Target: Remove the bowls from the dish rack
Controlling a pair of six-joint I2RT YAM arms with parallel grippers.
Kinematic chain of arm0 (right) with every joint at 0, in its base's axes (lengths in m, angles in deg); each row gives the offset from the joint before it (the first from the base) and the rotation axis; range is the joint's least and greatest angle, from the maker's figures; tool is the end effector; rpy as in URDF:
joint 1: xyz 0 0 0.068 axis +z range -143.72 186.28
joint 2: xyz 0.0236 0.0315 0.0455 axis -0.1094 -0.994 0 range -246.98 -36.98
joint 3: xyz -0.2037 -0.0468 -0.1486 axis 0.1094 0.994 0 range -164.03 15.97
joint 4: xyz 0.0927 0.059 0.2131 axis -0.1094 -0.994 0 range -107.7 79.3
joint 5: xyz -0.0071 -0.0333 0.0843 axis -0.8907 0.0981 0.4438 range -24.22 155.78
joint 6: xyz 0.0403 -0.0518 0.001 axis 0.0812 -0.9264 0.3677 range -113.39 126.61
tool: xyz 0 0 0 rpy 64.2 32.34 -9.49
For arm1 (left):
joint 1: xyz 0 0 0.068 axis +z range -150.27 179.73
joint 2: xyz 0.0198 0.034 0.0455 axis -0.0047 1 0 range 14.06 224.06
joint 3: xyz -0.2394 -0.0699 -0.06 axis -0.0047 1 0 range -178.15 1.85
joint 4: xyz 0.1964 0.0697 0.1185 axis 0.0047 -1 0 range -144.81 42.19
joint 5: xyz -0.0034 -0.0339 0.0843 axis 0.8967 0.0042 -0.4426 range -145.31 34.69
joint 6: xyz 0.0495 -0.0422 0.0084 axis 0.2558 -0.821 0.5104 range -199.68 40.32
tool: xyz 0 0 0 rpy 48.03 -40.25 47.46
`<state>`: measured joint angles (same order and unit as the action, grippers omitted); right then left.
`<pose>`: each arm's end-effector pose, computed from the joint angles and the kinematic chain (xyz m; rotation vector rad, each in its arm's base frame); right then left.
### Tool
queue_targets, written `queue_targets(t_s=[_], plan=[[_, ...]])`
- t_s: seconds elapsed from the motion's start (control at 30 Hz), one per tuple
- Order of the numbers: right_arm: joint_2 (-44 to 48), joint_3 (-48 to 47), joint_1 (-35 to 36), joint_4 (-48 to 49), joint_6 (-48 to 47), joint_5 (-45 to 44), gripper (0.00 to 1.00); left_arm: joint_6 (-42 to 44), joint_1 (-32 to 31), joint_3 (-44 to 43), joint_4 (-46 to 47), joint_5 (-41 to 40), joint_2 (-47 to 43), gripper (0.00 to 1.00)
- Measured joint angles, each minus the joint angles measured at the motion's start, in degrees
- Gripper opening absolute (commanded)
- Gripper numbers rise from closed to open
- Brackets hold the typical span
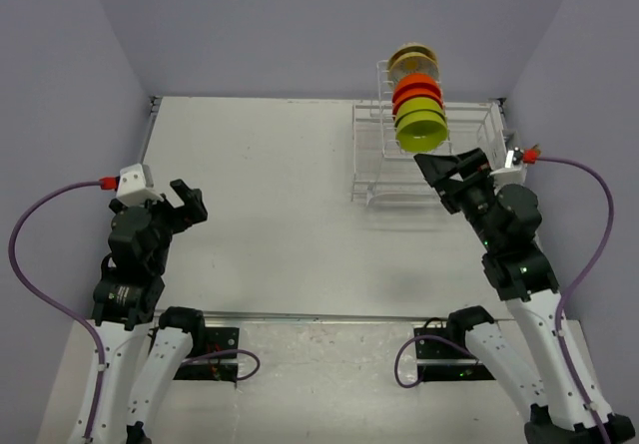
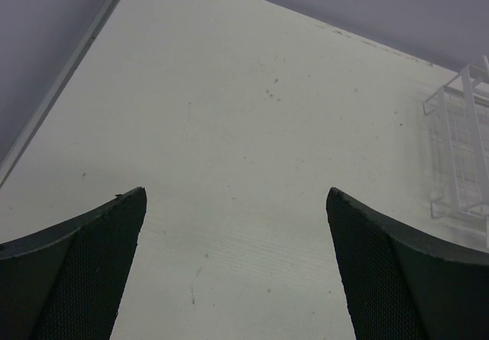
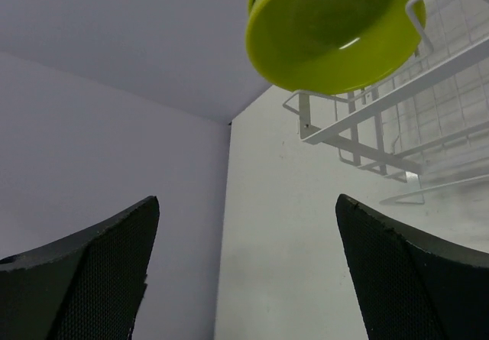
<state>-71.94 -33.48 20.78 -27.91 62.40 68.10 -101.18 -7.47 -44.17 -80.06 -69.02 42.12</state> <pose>0.1376 0.0377 0.3626 0.5714 1.6104 0.9662 0.1152 -0.0022 0.3246 -0.3926 1.7719 -0.1375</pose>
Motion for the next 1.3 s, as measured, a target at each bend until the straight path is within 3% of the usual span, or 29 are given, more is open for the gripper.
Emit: queue_targets(t_s=[0.1,0.17,0.23,0.27,0.77,0.87,0.9,0.97,1.2,1.3], plan=[[-4.90,1.07,0.00,3.34,8.17,-1.62,0.93,0.00,0.00,0.00,0.02,0.09,0.02,1.00],[-7.34,1.07,0.00,5.29,12.24,-3.21,0.82,0.00,-0.09,0.02,0.02,0.22,0.00,1.00],[-9.05,0.96,0.00,6.75,15.28,-5.25,0.63,0.00,-0.26,0.04,0.02,0.31,-0.07,1.00],[-10.01,0.87,0.00,7.61,16.94,-6.60,0.61,-0.02,-0.44,0.09,0.02,0.35,-0.11,1.00],[-24.35,-5.25,-0.02,14.03,24.98,-15.85,0.60,0.00,-2.01,0.87,0.52,1.66,-1.25,1.00],[-25.44,-5.75,0.00,14.69,26.10,-16.59,0.55,0.00,-2.34,0.92,0.83,1.90,-1.25,1.00],[-25.73,-5.79,0.00,14.80,26.60,-16.83,0.45,0.00,-2.38,0.92,1.03,2.03,-1.25,1.00],[-26.36,-5.84,-0.02,15.04,27.50,-17.29,0.35,0.00,-2.62,0.92,1.31,2.10,-1.25,1.00],[-28.74,-5.86,0.00,18.27,30.18,-17.92,0.32,0.00,-3.13,0.92,1.36,3.17,-1.29,1.00],[-29.33,-5.84,0.00,19.39,31.04,-17.92,0.27,0.00,-3.23,0.92,1.38,3.32,-1.29,1.00]])
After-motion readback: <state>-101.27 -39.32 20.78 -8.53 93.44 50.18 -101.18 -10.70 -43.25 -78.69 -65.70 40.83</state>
